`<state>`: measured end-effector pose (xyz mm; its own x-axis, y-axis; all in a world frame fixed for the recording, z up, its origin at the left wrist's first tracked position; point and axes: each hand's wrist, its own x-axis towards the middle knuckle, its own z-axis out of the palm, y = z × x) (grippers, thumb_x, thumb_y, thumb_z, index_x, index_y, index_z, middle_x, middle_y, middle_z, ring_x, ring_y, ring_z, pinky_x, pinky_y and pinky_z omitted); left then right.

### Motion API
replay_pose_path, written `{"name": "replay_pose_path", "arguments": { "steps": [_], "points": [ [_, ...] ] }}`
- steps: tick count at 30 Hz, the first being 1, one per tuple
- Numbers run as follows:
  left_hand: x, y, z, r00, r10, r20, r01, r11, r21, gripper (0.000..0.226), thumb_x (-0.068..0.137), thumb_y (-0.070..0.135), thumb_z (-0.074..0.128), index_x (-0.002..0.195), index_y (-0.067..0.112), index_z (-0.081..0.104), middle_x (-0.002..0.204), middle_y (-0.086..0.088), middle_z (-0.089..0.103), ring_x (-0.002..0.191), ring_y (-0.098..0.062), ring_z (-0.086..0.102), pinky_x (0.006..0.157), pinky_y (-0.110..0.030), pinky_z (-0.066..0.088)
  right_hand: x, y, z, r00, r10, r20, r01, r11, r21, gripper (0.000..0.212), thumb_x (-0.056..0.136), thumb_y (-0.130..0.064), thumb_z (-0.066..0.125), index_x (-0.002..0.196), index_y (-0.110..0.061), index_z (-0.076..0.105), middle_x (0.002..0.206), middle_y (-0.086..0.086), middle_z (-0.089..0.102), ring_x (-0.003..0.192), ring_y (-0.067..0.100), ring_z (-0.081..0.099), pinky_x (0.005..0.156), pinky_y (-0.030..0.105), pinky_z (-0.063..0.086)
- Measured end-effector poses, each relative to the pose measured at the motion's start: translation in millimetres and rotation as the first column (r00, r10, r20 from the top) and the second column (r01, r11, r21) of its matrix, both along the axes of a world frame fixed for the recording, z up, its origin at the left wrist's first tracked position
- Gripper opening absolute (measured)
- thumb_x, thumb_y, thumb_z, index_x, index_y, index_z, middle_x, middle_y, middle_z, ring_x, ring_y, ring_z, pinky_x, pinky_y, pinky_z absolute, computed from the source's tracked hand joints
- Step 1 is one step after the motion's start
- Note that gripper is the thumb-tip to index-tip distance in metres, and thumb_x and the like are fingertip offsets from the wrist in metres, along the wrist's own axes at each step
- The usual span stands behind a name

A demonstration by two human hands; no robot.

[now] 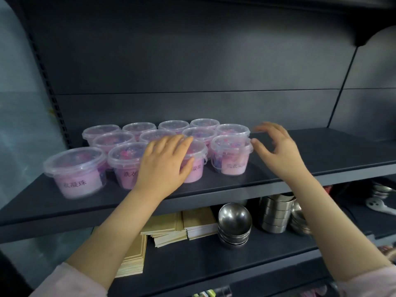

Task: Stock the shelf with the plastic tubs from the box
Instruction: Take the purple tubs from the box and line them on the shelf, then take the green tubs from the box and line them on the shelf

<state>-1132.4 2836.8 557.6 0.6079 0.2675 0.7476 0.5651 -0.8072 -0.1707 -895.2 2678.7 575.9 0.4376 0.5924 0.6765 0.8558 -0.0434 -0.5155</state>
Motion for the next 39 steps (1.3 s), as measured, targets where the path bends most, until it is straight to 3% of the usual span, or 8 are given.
{"name": "replay_pose_path", "arguments": {
  "steps": [5,14,21,28,33,39],
  "points": [
    [41.0,-38.3,40.2,0.995,-0.096,0.04,0.096,0.995,0.005,0.037,0.088,0.031,0.056,0.12,0.013,0.059,0.118,-0.006,0.062,0.104,-0.03,0.058,0.085,-0.043,0.043,1.3,-70.0,46.8,0.952,-0.19,0.238,0.206,0.978,-0.042,0.031,0.09,-0.036,0.061,0.117,-0.021,0.063,0.123,-0.003,0.062,0.117,0.021,0.054,0.095,0.038,0.045],
    [173.1,-175.0,46.8,0.906,-0.407,0.113,0.407,0.913,0.031,0.033,0.087,0.028,0.057,0.116,0.014,0.062,0.109,-0.003,0.065,0.098,-0.028,0.059,0.08,-0.04,0.044,47.5,-258.5,49.0,0.774,-0.515,0.368,0.578,0.812,-0.079,0.036,0.09,-0.044,0.057,0.12,-0.023,0.061,0.12,-0.004,0.063,0.111,0.022,0.056,0.088,0.037,0.049],
    [264.7,-319.8,3.9,0.806,-0.591,0.032,0.592,0.805,-0.044,0.034,0.089,0.03,0.055,0.119,0.015,0.06,0.113,-0.001,0.064,0.103,-0.024,0.058,0.082,-0.038,0.044,89.8,-427.8,2.6,0.702,-0.651,0.29,0.711,0.665,-0.23,0.034,0.089,-0.037,0.062,0.119,-0.021,0.061,0.116,0.001,0.065,0.106,0.026,0.059,0.086,0.038,0.049],
    [321.6,-415.5,-83.9,0.713,-0.69,-0.129,0.646,0.717,-0.261,0.036,0.089,0.032,0.054,0.121,0.016,0.059,0.112,0.0,0.064,0.103,-0.023,0.058,0.082,-0.038,0.047,122.4,-553.0,-89.1,0.662,-0.74,0.118,0.685,0.533,-0.497,0.035,0.089,-0.03,0.062,0.122,-0.019,0.06,0.118,0.005,0.064,0.11,0.029,0.056,0.089,0.039,0.046],
    [360.4,-441.7,-139.9,0.632,-0.735,-0.246,0.639,0.673,-0.372,0.03,0.086,0.03,0.06,0.113,0.016,0.063,0.105,0.001,0.066,0.098,-0.023,0.062,0.079,-0.038,0.05,159.7,-591.7,-145.7,0.612,-0.791,-0.01,0.641,0.503,-0.58,0.038,0.087,-0.03,0.063,0.123,-0.019,0.059,0.117,0.004,0.063,0.107,0.03,0.056,0.086,0.038,0.047],
    [426.0,-436.2,-202.2,0.561,-0.765,-0.317,0.562,0.633,-0.532,0.035,0.088,0.034,0.056,0.121,0.02,0.059,0.115,0.003,0.064,0.107,-0.02,0.058,0.088,-0.038,0.046,220.6,-592.3,-209.9,0.578,-0.796,-0.178,0.544,0.539,-0.644,0.042,0.088,-0.031,0.063,0.128,-0.023,0.056,0.129,-0.001,0.057,0.118,0.022,0.053,0.097,0.034,0.044]
  ]
}}
